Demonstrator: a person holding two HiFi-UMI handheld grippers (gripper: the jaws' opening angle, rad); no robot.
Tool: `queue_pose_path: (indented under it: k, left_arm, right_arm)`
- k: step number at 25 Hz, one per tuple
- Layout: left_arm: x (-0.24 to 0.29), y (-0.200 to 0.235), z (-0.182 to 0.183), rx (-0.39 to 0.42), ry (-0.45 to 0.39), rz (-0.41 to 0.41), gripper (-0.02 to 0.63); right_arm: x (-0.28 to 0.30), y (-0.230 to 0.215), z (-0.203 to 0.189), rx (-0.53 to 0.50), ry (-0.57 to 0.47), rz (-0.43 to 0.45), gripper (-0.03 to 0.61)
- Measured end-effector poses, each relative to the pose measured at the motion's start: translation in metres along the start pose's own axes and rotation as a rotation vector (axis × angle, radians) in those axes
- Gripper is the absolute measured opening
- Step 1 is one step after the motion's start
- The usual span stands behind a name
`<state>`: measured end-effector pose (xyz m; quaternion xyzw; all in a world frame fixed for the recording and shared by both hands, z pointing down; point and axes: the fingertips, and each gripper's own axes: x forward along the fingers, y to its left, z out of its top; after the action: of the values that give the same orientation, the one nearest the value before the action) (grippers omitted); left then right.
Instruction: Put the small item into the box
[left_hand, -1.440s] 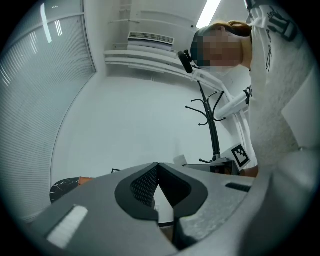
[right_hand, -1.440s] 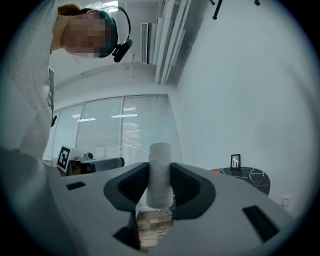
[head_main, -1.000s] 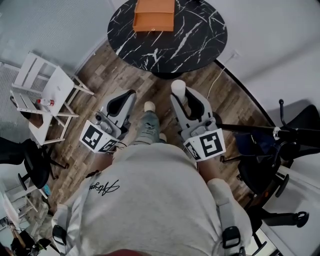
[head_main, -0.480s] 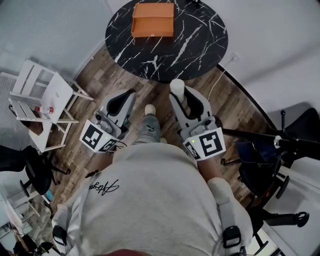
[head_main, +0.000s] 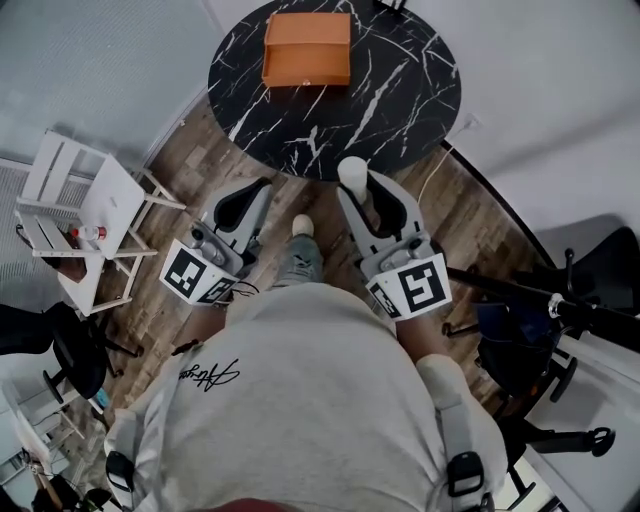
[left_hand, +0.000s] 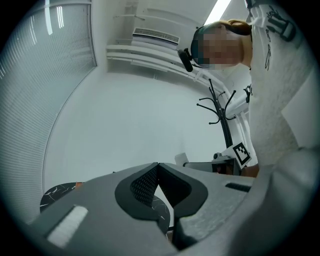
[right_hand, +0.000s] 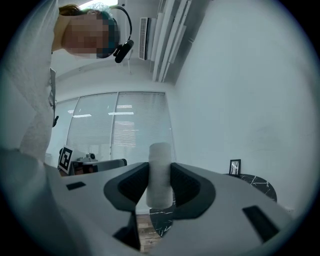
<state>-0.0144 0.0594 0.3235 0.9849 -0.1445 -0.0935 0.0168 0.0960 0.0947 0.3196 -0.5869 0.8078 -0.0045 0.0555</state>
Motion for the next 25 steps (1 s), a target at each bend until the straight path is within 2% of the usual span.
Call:
queue_pose_path:
  k: [6,25]
  left_arm:
    - [0.016,0.019,-0.002,-0.014,-0.002,-0.025,0.003]
    - [0.050,0.097,0.001,-0.025,-0.006,-0.028,0.003]
  right_arm:
    - [0.017,-0.015,-0.005,-0.002,0.016,-0.020,0.135]
    - [0.094,-0.046,-0.004,-0.007,0.024,-0.027,0.135]
